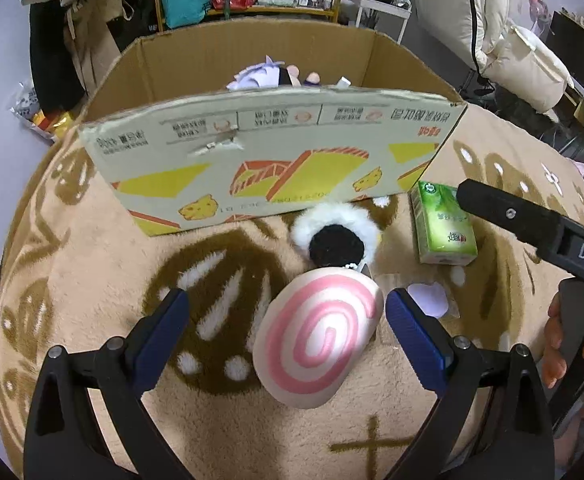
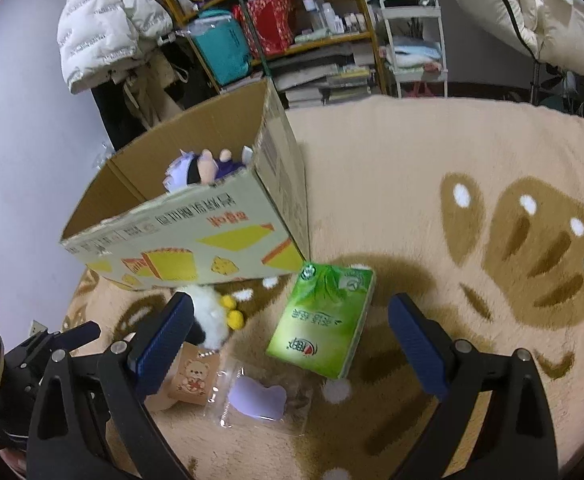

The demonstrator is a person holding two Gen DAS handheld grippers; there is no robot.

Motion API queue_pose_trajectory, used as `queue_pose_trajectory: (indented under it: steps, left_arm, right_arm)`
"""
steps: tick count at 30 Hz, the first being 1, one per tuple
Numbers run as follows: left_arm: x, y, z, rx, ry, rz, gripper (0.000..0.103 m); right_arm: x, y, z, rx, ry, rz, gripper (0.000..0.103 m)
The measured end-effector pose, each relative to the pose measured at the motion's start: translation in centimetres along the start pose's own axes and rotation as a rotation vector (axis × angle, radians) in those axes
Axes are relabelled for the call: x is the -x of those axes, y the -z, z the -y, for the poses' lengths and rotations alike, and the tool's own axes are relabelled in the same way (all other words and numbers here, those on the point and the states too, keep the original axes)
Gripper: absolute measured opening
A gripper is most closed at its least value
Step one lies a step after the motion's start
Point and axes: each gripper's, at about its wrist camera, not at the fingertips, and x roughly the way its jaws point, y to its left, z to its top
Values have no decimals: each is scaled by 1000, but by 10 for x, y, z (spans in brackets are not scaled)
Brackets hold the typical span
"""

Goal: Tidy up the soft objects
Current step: 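Grasp the pink swirl cushion with the left tool while the right tool grasps the green tissue pack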

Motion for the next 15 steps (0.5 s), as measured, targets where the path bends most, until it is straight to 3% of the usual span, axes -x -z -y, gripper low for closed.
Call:
queue_pose_trajectory:
  steps: [12,15]
  left_arm:
    - [-19,6,7,-31,-9,-69,97]
    - [-21,8,8,-33,-13,-75,97]
  right_arm:
    - [-27,7,12,-40,40,-85,102]
    - [-32,8,17,-35,47,-103,92]
